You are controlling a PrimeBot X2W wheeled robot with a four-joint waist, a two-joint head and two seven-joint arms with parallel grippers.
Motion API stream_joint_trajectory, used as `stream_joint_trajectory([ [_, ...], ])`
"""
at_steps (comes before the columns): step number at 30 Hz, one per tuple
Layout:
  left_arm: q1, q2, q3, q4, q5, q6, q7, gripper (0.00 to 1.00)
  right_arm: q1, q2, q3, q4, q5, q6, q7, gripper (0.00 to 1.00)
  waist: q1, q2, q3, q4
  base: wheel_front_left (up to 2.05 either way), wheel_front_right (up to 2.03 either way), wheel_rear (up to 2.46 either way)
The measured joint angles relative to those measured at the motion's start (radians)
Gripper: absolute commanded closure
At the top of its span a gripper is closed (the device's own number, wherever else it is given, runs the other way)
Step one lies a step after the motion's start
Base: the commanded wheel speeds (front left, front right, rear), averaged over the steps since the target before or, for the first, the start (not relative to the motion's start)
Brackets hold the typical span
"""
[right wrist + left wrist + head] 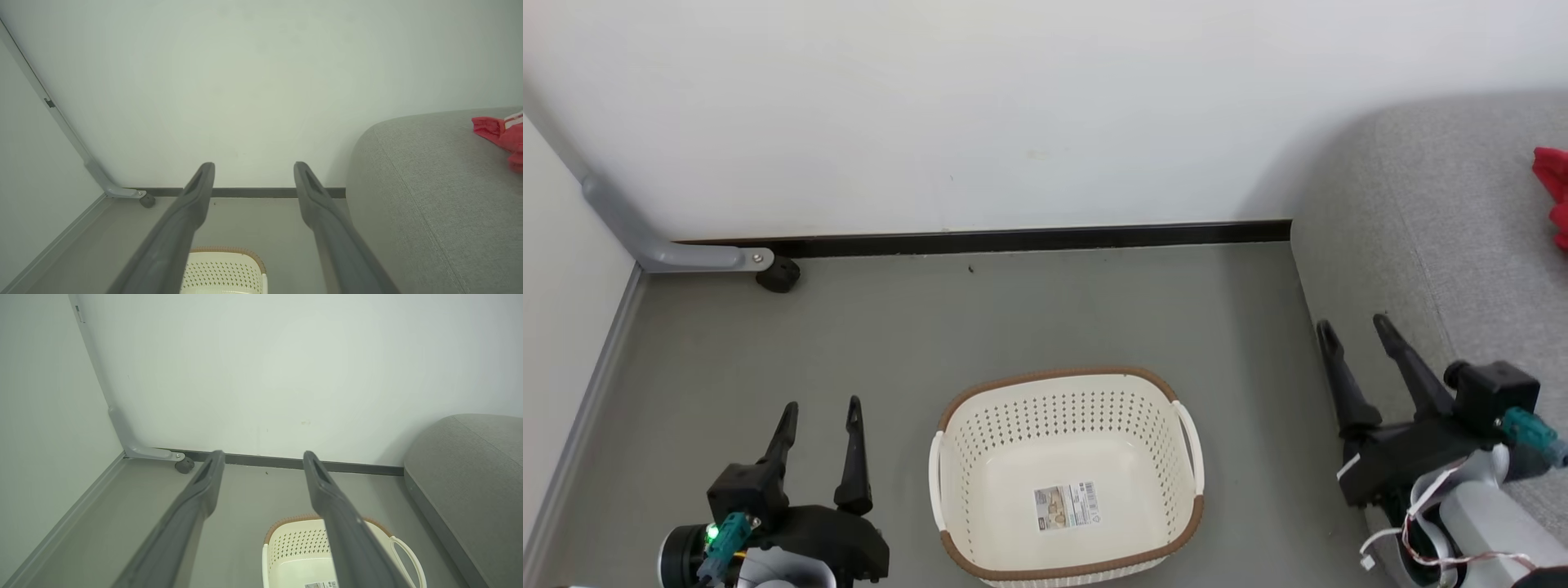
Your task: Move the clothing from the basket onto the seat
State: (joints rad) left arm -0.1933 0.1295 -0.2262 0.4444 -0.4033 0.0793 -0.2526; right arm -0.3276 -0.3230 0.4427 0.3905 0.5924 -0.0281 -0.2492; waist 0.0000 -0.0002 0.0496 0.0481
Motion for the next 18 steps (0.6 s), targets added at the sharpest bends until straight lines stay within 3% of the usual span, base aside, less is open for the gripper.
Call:
stream_joint_trajectory([
  [18, 0.125, -0.007, 0.082, -0.054, 0.05, 0.019, 0.0, 0.0, 0.101, 0.014, -0.022, -0.029, -0.075, -0.048, 0.0, 0.0, 0.0, 0.0002, -0.036, -0.016, 0.0, 0.0, 0.0],
])
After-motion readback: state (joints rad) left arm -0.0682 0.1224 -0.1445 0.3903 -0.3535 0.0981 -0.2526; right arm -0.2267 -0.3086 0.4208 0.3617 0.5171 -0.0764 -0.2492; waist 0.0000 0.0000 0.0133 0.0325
